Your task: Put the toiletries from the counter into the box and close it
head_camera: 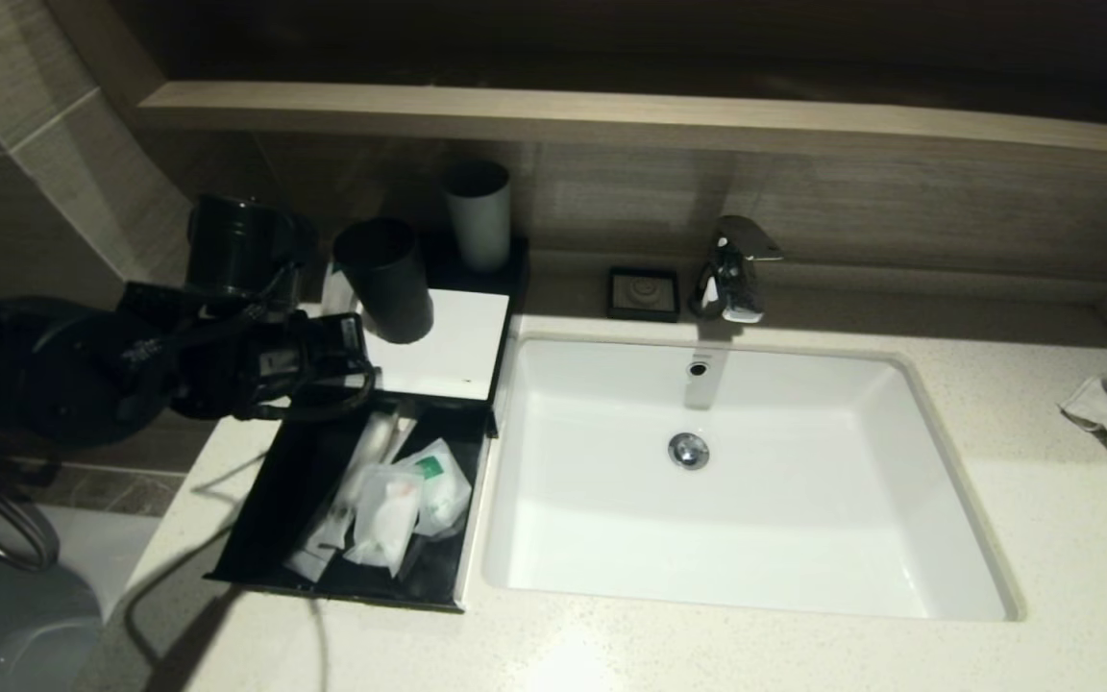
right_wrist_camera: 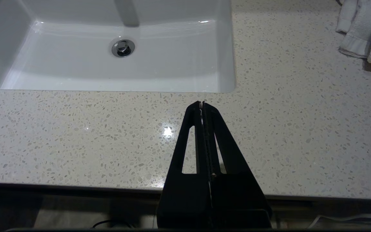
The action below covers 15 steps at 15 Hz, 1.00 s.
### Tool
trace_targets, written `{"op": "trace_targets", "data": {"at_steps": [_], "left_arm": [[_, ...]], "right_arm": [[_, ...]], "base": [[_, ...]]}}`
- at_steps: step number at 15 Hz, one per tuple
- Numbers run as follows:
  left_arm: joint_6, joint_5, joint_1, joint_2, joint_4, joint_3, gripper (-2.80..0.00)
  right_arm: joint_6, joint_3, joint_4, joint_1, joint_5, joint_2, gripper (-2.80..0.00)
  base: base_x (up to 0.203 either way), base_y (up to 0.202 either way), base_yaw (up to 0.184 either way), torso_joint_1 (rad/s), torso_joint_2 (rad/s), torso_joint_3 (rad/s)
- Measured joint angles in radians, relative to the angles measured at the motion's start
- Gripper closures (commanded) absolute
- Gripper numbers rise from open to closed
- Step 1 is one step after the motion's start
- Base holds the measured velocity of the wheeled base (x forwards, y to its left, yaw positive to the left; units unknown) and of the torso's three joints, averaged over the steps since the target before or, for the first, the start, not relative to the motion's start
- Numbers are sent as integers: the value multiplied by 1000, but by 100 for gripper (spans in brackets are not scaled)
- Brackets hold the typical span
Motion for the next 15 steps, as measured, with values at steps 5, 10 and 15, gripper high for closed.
{"op": "trace_targets", "data": {"at_steps": [5, 10, 15], "left_arm": [[39, -84, 1, -166, 81, 98, 0], [142, -224, 20, -385, 242, 243, 0], [178, -276, 24, -571, 381, 389, 0]], "right_arm": [[0, 0, 0, 0, 1, 0, 0], [0, 0, 0, 0, 1, 0, 0], [0, 0, 0, 0, 0, 0, 0]], "base": [[0, 0, 0, 0, 0, 0], [0, 0, 0, 0, 0, 0], [0, 0, 0, 0, 0, 0]]}}
